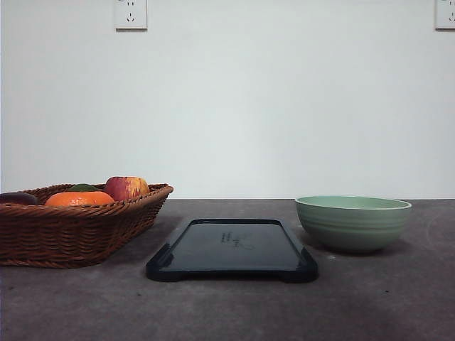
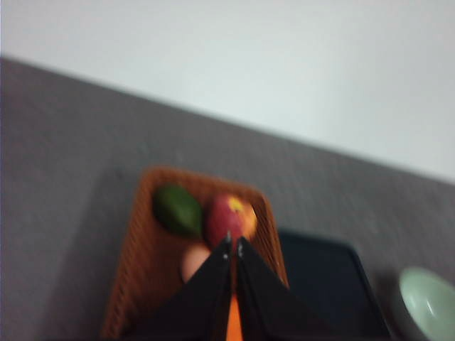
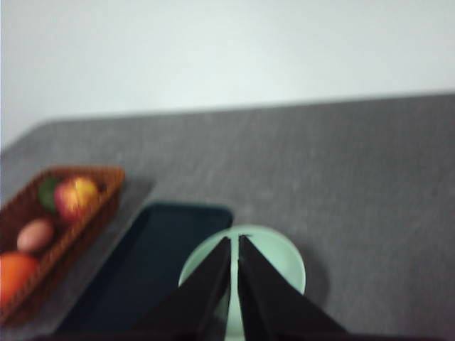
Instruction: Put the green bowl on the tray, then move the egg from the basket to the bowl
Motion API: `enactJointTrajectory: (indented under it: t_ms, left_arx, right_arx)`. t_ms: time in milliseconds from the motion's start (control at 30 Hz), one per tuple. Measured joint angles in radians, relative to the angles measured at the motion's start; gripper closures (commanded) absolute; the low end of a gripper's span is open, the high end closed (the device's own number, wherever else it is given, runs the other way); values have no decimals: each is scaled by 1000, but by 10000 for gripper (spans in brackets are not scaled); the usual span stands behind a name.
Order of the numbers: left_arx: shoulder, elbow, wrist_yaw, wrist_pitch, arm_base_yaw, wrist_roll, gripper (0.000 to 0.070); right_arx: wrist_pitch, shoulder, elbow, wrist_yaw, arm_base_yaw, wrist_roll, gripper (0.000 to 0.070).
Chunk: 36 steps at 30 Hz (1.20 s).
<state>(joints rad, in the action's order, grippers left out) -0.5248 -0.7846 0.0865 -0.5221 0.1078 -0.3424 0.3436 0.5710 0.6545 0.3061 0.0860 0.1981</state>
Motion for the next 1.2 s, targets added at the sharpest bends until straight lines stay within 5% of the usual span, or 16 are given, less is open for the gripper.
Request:
enactJointTrajectory:
  t_ms: [433,500,633,933,1200]
  left_arx:
    - [-410,-302,75,-378,0,144,699]
    - [-442,-321,75,-396,0,153,639]
    - [-462,-325,75,-401,0,161,380]
    - [-460,-326,75,-402,0,167,350]
    - [-460,-327,75,-402,0,167,350]
  right_arx:
    - [298,295,160,6,46,-71,682]
    - [311,311,160,6,46,-71,583]
    - [349,319,160,5,46,-71,264]
    - [400,341,183,5,46,-37,295]
    - [529,566,357,-22,46,-13,295]
